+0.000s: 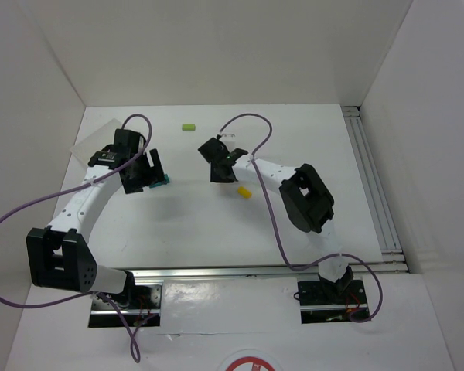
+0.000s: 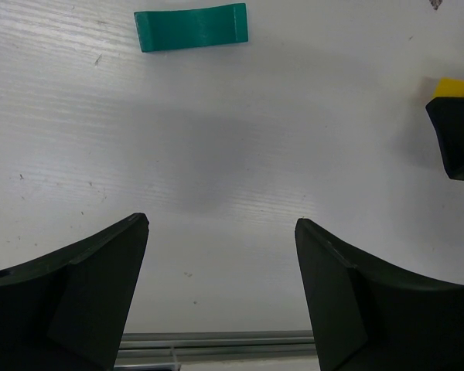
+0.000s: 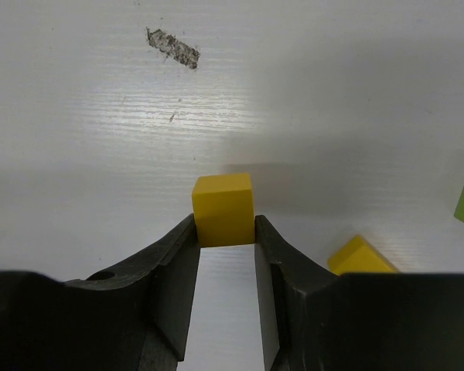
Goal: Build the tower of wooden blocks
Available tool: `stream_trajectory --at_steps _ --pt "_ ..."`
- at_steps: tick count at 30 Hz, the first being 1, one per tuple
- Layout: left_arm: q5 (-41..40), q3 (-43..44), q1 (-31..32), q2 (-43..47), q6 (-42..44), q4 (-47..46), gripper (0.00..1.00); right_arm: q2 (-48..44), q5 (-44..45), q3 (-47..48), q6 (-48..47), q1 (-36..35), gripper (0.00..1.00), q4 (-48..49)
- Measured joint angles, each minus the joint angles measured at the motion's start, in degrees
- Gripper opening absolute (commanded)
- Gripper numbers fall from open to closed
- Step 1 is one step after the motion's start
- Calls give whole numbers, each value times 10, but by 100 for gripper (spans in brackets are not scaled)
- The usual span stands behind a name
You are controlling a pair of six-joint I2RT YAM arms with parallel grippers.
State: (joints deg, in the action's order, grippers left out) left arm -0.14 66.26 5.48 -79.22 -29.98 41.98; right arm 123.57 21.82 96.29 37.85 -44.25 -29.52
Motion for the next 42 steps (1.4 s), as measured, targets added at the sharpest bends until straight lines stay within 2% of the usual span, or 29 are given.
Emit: stream_trajectory --at_steps 8,19,32,35,42 --pt "1 0 0 0 0 0 90 0 2 -9 2 5 40 -1" --pt "3 0 1 -1 0 0 90 -16 7 -77 0 20 41 11" --pt "4 0 5 -1 0 0 90 -20 13 -83 -2 34 41 12" --pt "4 0 5 -1 0 0 90 -21 13 -86 -3 36 46 14" --pt "4 0 5 -2 0 0 90 -21 13 -86 -4 37 46 14"
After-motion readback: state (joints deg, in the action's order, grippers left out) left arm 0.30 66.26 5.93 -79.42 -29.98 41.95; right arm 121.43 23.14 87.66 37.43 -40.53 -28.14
